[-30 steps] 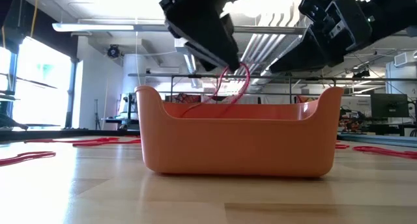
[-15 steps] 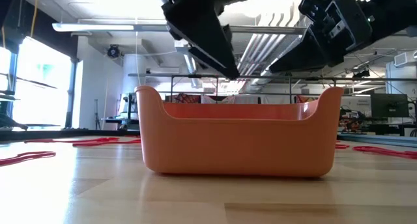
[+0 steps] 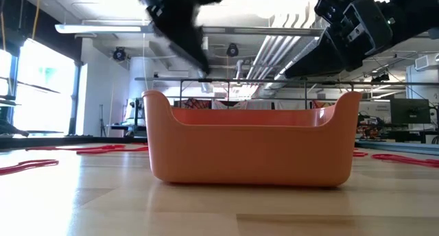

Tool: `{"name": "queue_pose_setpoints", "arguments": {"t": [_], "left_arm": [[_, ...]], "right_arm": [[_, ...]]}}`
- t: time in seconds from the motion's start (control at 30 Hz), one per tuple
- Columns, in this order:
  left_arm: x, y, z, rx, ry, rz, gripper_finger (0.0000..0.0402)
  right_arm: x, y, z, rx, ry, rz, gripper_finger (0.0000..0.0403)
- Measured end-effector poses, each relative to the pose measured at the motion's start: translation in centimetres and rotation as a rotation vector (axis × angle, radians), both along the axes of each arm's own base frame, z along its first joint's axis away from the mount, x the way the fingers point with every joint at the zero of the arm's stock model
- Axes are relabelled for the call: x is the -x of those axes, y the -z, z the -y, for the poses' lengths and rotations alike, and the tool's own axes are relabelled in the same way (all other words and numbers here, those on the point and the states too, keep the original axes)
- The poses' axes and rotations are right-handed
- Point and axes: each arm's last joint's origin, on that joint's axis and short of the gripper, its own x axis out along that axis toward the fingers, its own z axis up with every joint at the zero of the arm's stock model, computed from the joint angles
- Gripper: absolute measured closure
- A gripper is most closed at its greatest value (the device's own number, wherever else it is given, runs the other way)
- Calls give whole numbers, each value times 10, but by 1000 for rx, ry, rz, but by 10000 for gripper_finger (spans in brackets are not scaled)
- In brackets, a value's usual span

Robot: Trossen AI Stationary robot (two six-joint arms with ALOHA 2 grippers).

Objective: Sort rubber bands into baskets
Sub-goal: Put the red rubber band into the orange bin

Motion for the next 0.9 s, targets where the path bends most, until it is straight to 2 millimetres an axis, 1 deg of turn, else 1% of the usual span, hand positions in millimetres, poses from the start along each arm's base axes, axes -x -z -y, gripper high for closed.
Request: {"name": "queue_pose_setpoints", "arguments": {"t": [0.13,0.3,0.47,0.57,0.73,0.9], "left_arm": [[29,10,-17,10,-93,0,272],[74,23,-39,16,-235,-47,272],[122,40,-63,34,-409,-146,272],[143,48,-74,37,-478,-201,273],[163,60,-92,51,-623,-316,277],[175,69,-108,58,-724,-435,285]], "right_arm": [[0,0,0,1,0,-3,403],[0,0,0,-1,1,-3,403],[0,0,0,-3,-2,-5,403],[0,1,0,-1,-13,-9,403],[1,1,0,1,-17,-16,403],[1,2,0,3,-18,-22,403]]}}
